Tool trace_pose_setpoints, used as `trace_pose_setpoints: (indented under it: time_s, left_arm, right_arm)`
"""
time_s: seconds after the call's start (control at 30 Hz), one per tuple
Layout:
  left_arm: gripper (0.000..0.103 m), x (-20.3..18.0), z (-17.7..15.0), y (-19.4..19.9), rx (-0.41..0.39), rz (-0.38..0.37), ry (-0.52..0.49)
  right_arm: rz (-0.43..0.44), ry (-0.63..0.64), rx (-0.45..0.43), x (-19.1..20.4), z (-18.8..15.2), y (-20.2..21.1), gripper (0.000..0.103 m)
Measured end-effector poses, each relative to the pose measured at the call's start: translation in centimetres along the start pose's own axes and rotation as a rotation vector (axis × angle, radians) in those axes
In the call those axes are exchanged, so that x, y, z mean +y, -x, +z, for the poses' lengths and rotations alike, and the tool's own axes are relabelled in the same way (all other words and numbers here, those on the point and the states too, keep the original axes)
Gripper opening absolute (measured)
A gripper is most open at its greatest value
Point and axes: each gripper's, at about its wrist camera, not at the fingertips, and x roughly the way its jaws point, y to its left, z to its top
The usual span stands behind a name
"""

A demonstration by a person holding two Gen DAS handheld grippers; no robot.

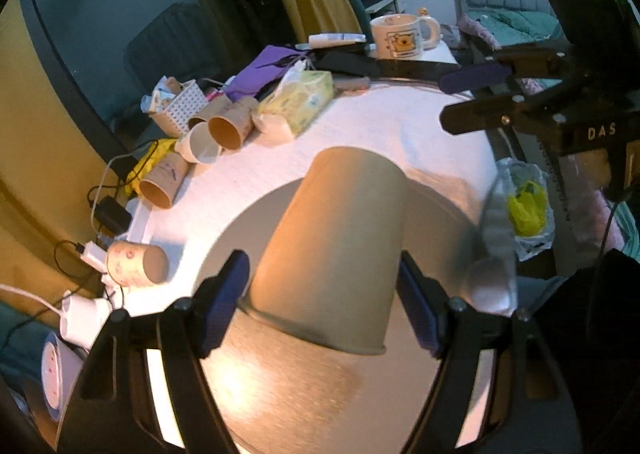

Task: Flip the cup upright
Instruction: 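Lift the tan cup with the left gripper and carry it over the mat, then grasp the tan cup with the right gripper while the left gripper releases it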

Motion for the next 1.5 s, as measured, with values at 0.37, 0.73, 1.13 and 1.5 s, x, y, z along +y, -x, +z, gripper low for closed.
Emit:
trace_pose_setpoints:
  time_s: [0.37,0.73,1.13,1.5]
  left_arm:
    - [0.075,-1.3,-1.9,-2.4,0.036,-0.057,0.065]
    - [0.075,-2.2,-2.8,-4.8,0.08,-0.134,0.033]
    - [0.089,-0.8,-3.9,-4.6,0.079,-0.153,0.132]
    - [0.089,1.6,-9.0,-1.3,0.084,-0.059,0.38]
  right_arm:
    - [0.021,-0.026,0.053,-0.6,-3.0,-0.7,0.054]
    - [0.018,0.076,0.122,-1.1,-2.6,-5.0,0.054]
    - [0.089,0.119,0.18,1.0,-2.4,-8.7,0.054]
    - [0.092,0.221,0.216,3.0,-2.9,-7.1,0.054]
